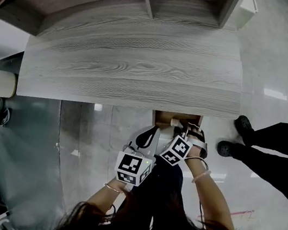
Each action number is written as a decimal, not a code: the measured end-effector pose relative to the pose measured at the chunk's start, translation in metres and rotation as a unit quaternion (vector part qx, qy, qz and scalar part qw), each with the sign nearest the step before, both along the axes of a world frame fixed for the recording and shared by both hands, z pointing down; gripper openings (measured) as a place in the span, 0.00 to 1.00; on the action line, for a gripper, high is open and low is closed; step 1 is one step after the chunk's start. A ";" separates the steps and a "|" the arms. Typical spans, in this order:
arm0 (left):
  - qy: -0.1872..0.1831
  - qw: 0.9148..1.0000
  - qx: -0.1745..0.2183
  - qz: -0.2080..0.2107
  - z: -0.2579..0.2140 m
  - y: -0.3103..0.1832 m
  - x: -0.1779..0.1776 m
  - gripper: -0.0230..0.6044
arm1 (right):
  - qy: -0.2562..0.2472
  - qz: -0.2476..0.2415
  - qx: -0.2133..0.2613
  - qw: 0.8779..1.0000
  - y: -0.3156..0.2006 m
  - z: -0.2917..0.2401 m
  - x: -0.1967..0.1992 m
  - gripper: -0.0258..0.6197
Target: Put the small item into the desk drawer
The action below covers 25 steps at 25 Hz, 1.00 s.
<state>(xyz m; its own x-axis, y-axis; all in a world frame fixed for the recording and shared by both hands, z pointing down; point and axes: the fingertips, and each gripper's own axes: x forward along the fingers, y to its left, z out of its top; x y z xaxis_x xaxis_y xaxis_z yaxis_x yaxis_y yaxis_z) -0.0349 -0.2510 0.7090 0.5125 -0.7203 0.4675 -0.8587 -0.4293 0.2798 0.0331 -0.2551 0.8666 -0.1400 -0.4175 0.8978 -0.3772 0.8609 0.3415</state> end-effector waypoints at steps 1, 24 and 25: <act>0.000 1.000 0.000 0.001 0.000 0.000 0.000 0.06 | 0.000 0.002 -0.001 1.000 0.000 0.000 0.000 0.26; -0.013 1.000 -0.005 0.019 -0.014 0.001 -0.009 0.06 | -0.110 0.119 0.043 0.986 0.004 -0.063 0.000 0.21; -0.014 1.000 -0.006 0.019 -0.015 0.001 -0.009 0.06 | -0.116 0.129 0.042 0.984 0.005 -0.067 0.001 0.21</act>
<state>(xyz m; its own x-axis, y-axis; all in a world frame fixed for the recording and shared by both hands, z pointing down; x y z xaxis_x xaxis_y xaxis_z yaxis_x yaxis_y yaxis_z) -0.0439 -0.2495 0.6941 0.5258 -0.6954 0.4898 -0.8495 -0.4585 0.2609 0.0344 -0.2504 0.8000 -0.2163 -0.5376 0.8150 -0.6549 0.6990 0.2873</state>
